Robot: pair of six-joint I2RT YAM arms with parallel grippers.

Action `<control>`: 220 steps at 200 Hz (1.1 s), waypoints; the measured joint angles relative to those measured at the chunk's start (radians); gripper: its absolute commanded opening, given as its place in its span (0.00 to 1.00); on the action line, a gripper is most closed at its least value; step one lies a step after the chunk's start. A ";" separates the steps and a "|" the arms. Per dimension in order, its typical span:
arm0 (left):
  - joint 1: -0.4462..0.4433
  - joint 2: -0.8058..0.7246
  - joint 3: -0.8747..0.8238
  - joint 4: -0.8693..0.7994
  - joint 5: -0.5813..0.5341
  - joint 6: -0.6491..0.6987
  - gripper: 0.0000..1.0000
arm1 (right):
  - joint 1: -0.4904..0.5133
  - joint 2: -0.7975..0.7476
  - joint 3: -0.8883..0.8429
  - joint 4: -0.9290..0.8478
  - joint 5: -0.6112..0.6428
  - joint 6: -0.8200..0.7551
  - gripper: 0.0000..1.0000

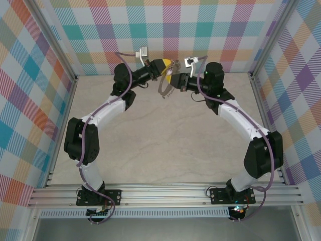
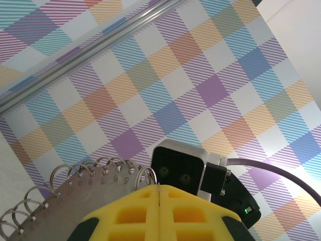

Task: Put the keys on the keyring

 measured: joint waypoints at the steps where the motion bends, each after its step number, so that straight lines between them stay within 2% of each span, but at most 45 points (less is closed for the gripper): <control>1: 0.000 0.000 0.000 0.000 0.000 0.000 0.00 | -0.001 -0.002 -0.003 -0.003 0.000 0.006 0.45; 25: -0.001 0.000 -0.006 0.022 0.000 -0.007 0.00 | -0.018 -0.065 -0.070 -0.034 0.009 0.004 0.57; 64: -0.001 -0.006 -0.018 0.050 0.000 -0.011 0.00 | -0.090 -0.186 -0.133 -0.040 0.035 0.045 0.58; 102: -0.001 -0.009 -0.024 0.053 -0.001 -0.015 0.00 | -0.108 -0.193 -0.114 0.036 0.061 0.155 0.52; 136: -0.001 -0.010 -0.025 0.056 -0.003 -0.015 0.00 | -0.106 -0.119 -0.065 0.151 0.071 0.313 0.45; 166: -0.004 -0.011 -0.025 0.070 -0.003 -0.015 0.00 | -0.106 -0.060 -0.057 0.231 0.086 0.425 0.43; 220: -0.011 -0.011 -0.025 0.071 -0.003 -0.015 0.00 | -0.084 -0.040 -0.048 0.275 0.099 0.483 0.32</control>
